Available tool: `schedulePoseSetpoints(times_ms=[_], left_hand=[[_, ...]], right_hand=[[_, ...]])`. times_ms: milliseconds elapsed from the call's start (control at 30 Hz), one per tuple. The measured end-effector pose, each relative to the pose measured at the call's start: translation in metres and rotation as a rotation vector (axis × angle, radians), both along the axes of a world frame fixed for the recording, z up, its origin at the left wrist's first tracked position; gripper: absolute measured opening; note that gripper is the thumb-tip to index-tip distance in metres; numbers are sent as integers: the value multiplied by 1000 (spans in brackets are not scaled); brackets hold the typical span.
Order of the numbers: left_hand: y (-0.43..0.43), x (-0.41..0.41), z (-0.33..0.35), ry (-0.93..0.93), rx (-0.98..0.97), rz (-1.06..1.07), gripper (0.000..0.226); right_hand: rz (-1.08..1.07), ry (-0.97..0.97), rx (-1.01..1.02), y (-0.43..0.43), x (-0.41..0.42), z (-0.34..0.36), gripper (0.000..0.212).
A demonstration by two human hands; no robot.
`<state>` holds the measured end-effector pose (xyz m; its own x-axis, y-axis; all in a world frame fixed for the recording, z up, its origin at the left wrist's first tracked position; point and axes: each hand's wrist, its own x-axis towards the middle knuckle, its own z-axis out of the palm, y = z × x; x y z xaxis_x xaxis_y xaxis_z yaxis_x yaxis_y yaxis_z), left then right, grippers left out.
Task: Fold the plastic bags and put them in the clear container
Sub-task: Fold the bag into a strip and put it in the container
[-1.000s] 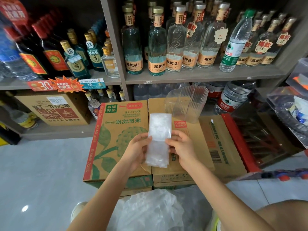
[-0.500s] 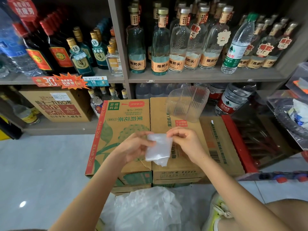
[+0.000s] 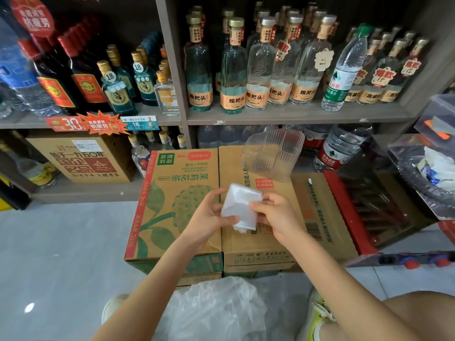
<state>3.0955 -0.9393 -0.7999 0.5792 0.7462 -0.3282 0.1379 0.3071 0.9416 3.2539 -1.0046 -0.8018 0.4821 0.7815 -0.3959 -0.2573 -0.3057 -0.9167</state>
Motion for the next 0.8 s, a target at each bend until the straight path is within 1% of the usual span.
schedulePoseSetpoints(times_ms=[100, 167, 200, 267, 300, 367, 433, 500, 600, 667, 700, 733, 800], left_hand=[[-1, 6, -12, 137, 115, -26, 72], [-1, 14, -15, 269, 249, -70, 68], [-2, 18, -16, 338, 355, -64, 64], [-7, 28, -20, 443, 651, -62, 53], [-11, 33, -23, 473, 801, -104, 49], [-19, 42, -36, 538, 1029, -268, 54], [-23, 47, -54, 630, 1184, -395, 60], [-26, 49, -65, 702, 1247, -425, 59], [-29, 51, -69, 739, 1232, -475, 69], [-29, 51, -69, 770, 1209, -490, 73], [-29, 52, -69, 794, 1218, -491, 72], [-28, 53, -69, 810, 1218, -497, 72], [-29, 53, -69, 828, 1201, -518, 73]], right_hand=[[5, 24, -74, -7, 3, -8, 15], [-45, -27, -130, -11, 9, -16, 17], [-75, -57, -155, -12, 11, -19, 18], [-102, -93, -189, -15, 14, -26, 17], [-102, -112, -199, -15, 13, -29, 16], [-89, -194, -215, -15, 12, -31, 14], [-54, -269, -225, -14, 12, -33, 13], [-24, -234, -213, -14, 15, -29, 13], [43, -64, -199, -14, 24, -21, 14], [99, -59, -205, -14, 29, -17, 11], [136, -123, -215, -13, 30, -16, 8], [177, -224, -229, -11, 31, -17, 10], [238, -437, -275, -7, 33, -19, 18]])
